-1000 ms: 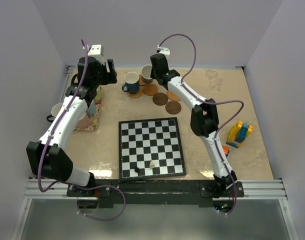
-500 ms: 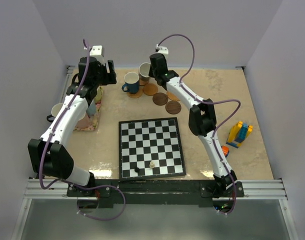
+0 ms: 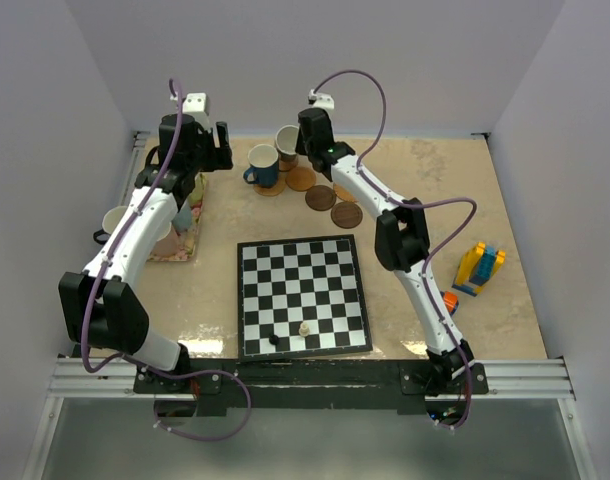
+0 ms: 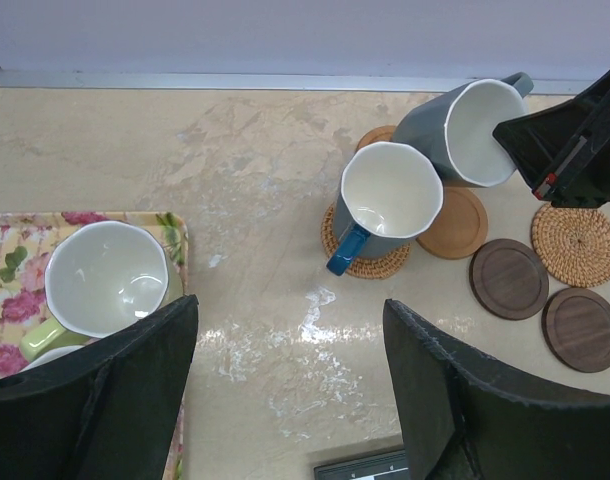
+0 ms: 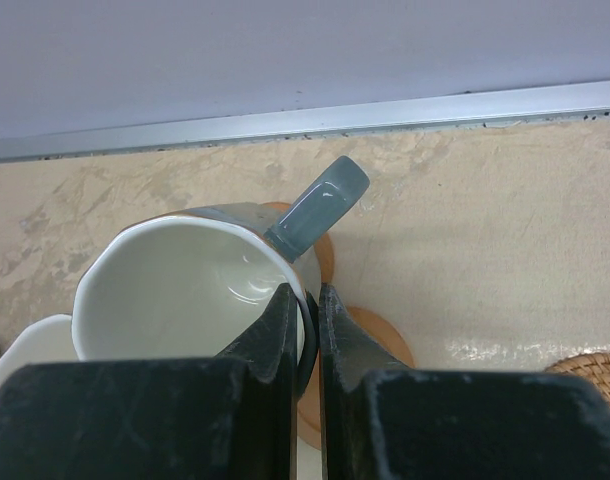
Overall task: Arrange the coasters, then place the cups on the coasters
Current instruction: Place the cup on the coaster.
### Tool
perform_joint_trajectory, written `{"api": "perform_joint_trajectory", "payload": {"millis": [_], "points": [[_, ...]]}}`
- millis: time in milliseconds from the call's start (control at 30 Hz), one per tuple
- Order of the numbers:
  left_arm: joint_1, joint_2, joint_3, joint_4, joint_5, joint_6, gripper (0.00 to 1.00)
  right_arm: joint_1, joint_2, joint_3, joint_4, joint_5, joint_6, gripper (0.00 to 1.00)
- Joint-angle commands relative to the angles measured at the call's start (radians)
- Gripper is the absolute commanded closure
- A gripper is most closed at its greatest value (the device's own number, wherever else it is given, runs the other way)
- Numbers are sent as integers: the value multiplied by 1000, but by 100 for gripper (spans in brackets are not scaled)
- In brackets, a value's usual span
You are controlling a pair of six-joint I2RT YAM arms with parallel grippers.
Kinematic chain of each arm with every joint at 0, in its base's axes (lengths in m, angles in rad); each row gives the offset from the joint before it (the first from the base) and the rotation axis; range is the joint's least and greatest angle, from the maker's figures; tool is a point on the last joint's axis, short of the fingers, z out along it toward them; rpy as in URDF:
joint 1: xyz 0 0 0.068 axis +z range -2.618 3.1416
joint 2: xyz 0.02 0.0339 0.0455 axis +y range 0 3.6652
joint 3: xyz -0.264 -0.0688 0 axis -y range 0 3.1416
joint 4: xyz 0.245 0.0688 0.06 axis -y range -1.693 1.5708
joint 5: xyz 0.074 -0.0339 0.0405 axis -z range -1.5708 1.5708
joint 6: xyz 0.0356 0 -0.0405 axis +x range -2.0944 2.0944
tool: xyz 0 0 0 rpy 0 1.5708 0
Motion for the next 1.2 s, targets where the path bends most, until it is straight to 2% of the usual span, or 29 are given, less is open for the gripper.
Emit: {"api": "perform_joint_trajectory", "payload": {"millis": [0,1167], "points": [[10,0,45,30,0,12,21,-5,-12,104,142,-3,2,100],[11,28,68,17,9,5,21,-5,34,135,131,-20,-32,100]]}}
